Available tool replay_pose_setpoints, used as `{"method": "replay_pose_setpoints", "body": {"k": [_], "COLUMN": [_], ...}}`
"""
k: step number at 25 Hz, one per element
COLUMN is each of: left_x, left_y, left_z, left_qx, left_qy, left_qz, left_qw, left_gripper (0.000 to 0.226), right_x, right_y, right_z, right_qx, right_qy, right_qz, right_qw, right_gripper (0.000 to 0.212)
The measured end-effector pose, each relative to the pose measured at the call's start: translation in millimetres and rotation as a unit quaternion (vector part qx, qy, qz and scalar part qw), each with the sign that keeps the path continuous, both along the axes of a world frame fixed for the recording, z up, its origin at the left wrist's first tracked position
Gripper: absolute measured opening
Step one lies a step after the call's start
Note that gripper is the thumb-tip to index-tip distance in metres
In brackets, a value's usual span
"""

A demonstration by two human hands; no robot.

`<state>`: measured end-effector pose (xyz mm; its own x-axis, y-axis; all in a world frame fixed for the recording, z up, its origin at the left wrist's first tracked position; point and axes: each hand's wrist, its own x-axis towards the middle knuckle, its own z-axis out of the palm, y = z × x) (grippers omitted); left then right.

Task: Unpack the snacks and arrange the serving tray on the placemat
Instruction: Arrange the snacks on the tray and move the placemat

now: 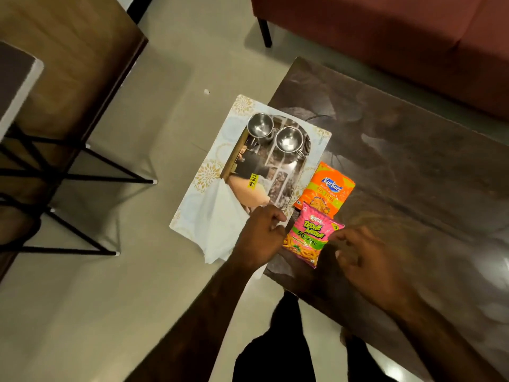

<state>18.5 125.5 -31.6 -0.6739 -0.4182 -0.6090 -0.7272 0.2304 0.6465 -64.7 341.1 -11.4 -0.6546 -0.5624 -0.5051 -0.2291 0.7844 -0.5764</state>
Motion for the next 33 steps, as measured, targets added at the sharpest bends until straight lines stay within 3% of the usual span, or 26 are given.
{"method": "replay_pose_setpoints", "body": {"k": [4,7,12,15,17,20,24,26,30,33], "left_x": [26.0,44.1,61.6,71.6,75.2,78.2,82.5,79.9,77.0,69.8], "left_y": [-40.9,-72.2,-113.6,-125.1,-127.4,-130.9,-129.2,-122.1,-97.9,-85.4], "left_z": [-18.1,-34.3,-63.9,-79.2,-84.6,-85.5,-81.5,-75.7,-64.7,-60.0], "left_qx": [-0.144,-0.196,-0.131,-0.054,-0.014,-0.029,-0.167,-0.191,-0.144,-0.059], "left_qy": [-0.073,-0.106,-0.180,-0.227,-0.204,-0.138,-0.066,-0.017,0.049,0.038], "left_qz": [0.042,0.098,0.214,0.228,0.245,0.287,0.205,0.139,-0.066,-0.143], "left_qw": [0.986,0.970,0.951,0.945,0.948,0.947,0.962,0.972,0.986,0.987], "left_gripper": [0.035,0.050,0.062,0.066,0.067,0.067,0.051,0.041,0.026,0.022], "right_x": [9.9,19.7,36.7,44.0,46.8,46.4,42.8,40.9,22.4,2.5], "right_y": [-19.6,-41.1,-73.4,-88.1,-97.6,-110.1,-116.8,-113.1,-94.4,-80.0], "right_z": [-13.5,-30.0,-60.6,-72.0,-75.2,-80.5,-87.4,-85.9,-79.6,-83.4], "right_qx": [0.006,0.019,0.015,0.021,0.034,0.043,0.065,0.053,0.065,0.159], "right_qy": [-0.040,-0.060,-0.098,-0.105,-0.111,-0.128,-0.134,-0.100,0.071,0.079], "right_qz": [0.026,0.062,0.103,0.109,0.117,0.126,0.097,0.040,-0.132,-0.179], "right_qw": [0.999,0.996,0.990,0.988,0.986,0.983,0.984,0.993,0.987,0.968], "right_gripper": [0.035,0.037,0.040,0.042,0.043,0.041,0.040,0.041,0.046,0.080]}}
